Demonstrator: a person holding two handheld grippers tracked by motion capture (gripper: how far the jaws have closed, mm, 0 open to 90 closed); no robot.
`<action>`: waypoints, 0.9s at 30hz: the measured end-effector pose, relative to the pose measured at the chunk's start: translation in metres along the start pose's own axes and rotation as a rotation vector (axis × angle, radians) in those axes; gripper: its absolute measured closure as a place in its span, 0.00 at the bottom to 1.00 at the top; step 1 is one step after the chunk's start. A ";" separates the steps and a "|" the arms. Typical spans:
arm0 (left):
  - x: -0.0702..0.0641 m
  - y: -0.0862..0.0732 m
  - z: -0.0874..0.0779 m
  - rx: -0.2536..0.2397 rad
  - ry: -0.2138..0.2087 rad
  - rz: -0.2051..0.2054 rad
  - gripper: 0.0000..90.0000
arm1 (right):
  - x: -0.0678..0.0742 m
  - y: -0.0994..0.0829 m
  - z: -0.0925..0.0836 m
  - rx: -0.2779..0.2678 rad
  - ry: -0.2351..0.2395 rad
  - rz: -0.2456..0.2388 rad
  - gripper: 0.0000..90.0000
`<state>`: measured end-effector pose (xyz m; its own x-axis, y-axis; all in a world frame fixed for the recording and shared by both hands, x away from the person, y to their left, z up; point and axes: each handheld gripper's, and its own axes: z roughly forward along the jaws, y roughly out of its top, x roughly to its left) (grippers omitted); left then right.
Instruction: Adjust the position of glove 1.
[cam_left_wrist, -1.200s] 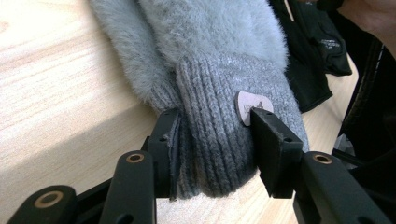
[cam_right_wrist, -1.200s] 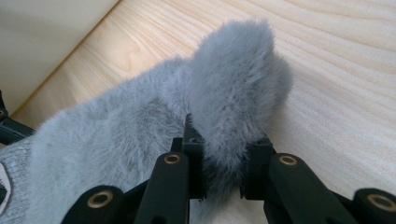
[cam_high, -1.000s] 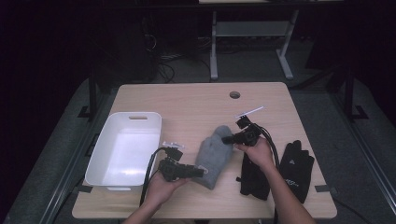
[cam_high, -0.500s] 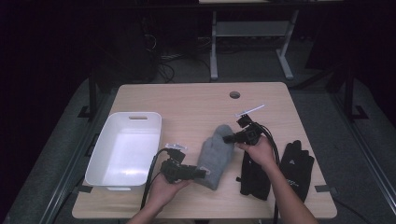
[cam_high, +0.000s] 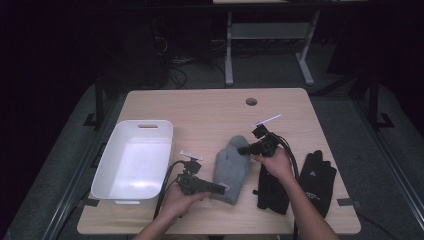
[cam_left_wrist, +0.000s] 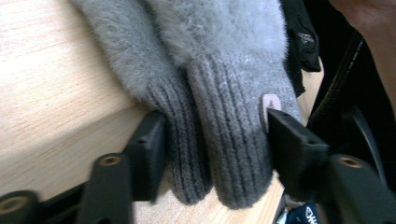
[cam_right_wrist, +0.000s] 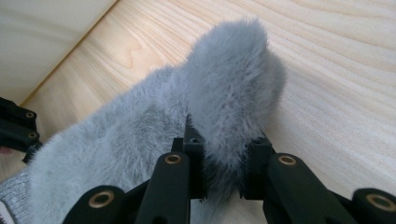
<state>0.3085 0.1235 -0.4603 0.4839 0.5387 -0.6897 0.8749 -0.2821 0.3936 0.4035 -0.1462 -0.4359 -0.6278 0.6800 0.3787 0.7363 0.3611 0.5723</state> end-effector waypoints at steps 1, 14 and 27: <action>0.000 0.000 0.000 0.000 0.000 0.000 0.55 | 0.000 0.000 0.000 0.000 0.000 0.000 0.85; -0.011 0.000 -0.008 -0.055 0.000 0.054 0.61 | 0.008 0.006 -0.014 -0.026 0.003 0.002 0.85; -0.029 0.004 -0.024 -0.084 0.001 0.103 0.60 | 0.017 0.014 -0.038 -0.071 0.022 0.006 0.86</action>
<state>0.2975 0.1253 -0.4241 0.5709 0.5112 -0.6425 0.8162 -0.2686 0.5116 0.3932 -0.1539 -0.3934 -0.6293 0.6676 0.3979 0.7208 0.3100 0.6200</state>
